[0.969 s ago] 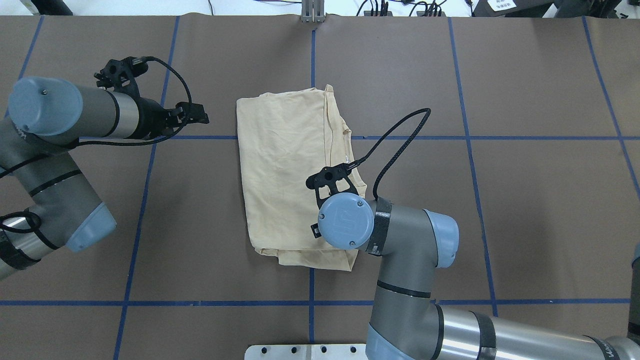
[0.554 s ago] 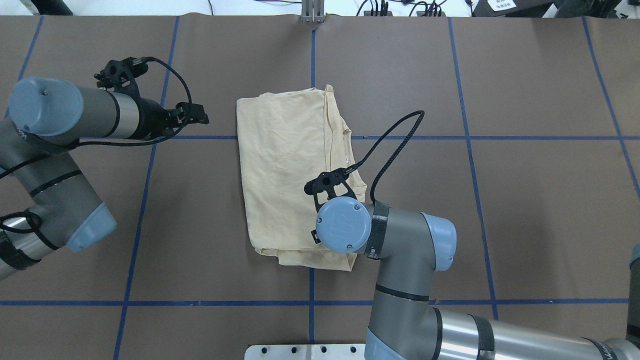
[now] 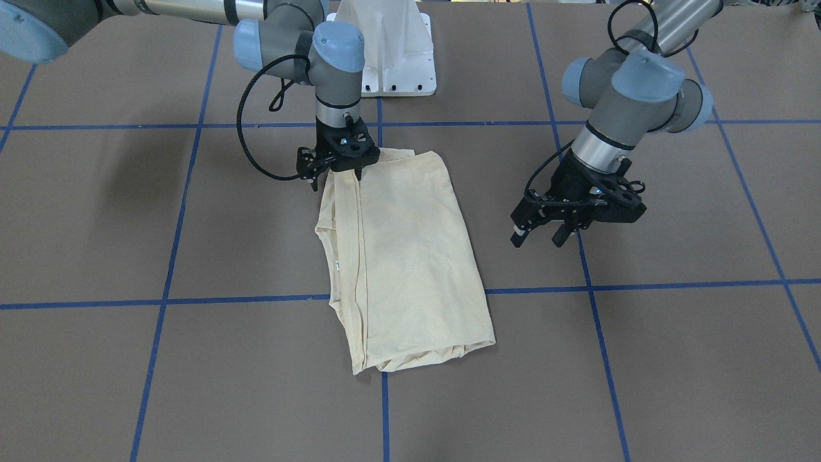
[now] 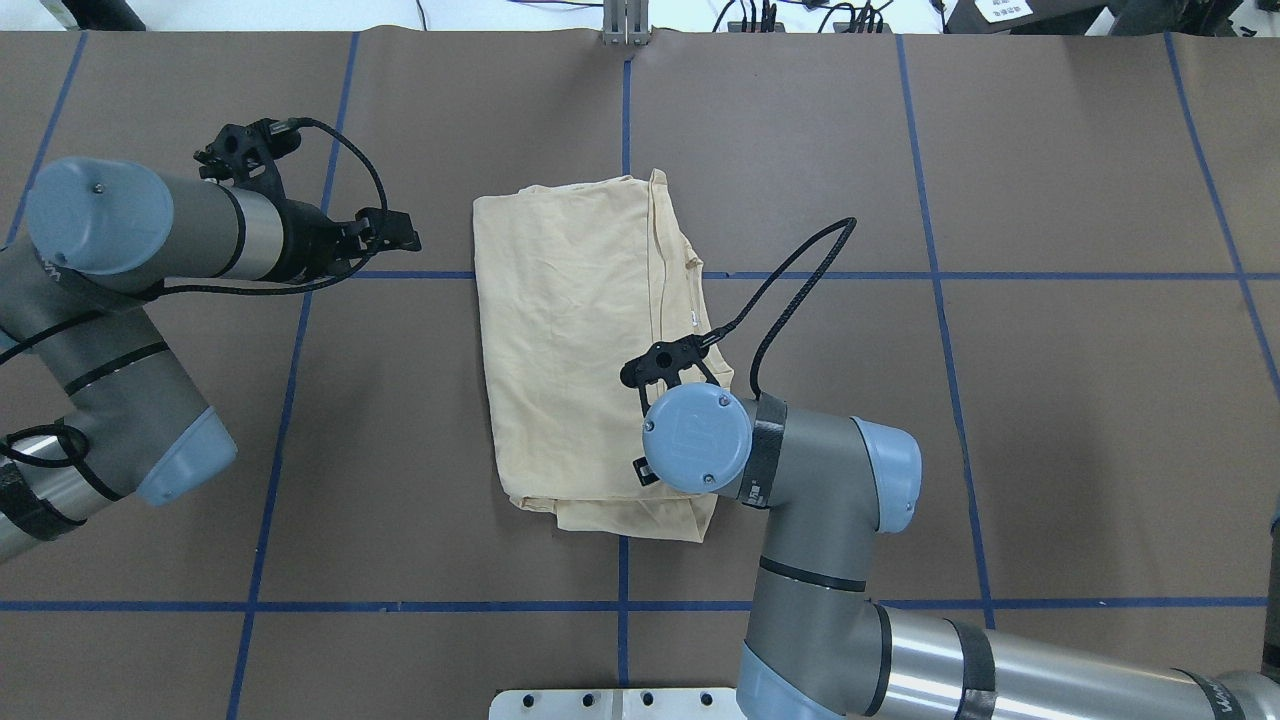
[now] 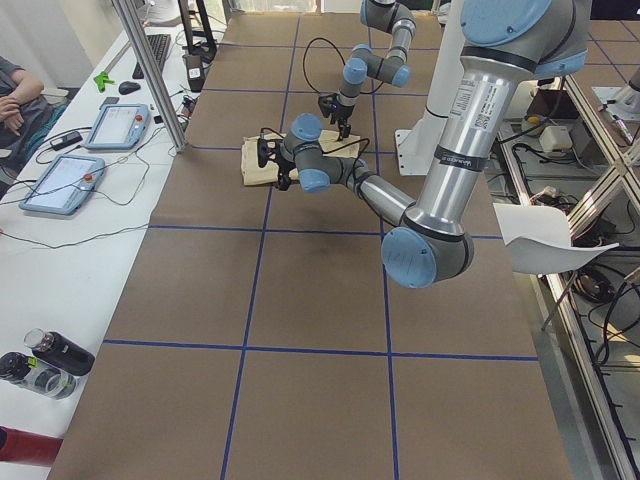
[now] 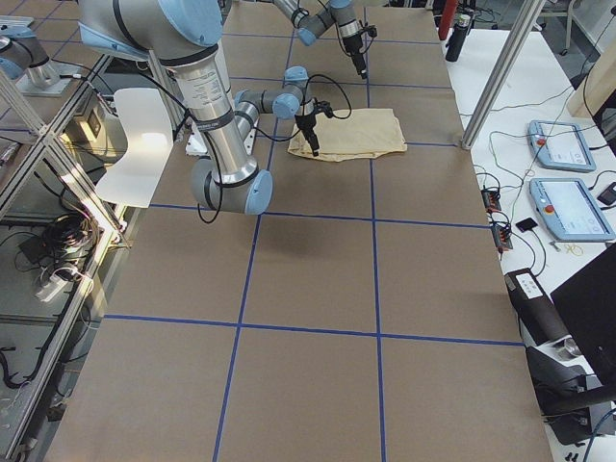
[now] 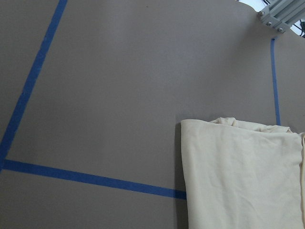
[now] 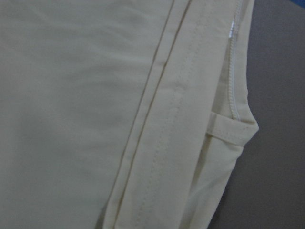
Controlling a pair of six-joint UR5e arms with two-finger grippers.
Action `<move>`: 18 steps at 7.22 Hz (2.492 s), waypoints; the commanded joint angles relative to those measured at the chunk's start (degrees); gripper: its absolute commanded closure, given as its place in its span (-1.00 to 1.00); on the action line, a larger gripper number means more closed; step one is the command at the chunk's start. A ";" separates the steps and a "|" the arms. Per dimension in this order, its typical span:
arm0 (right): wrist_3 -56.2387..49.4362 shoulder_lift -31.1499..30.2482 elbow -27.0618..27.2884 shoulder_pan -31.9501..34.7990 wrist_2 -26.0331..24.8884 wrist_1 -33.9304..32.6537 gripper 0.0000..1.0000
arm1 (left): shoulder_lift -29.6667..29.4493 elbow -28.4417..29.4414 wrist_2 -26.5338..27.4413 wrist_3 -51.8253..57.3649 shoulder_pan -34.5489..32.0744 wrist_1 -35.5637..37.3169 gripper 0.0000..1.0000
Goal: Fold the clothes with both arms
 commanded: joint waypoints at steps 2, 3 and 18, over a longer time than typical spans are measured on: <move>-2.64 -2.07 1.04 4.13 3.80 -1.89 -1.00 | -0.47 0.12 0.00 -0.10 0.05 -0.05 -1.00; -4.39 -4.00 2.44 5.36 4.51 -1.89 -1.00 | -0.56 0.03 -0.09 -0.45 0.13 -0.05 -1.00; -4.14 2.22 -7.39 6.08 5.75 15.25 -0.27 | -0.39 0.12 -0.09 -1.68 0.31 -0.31 -1.00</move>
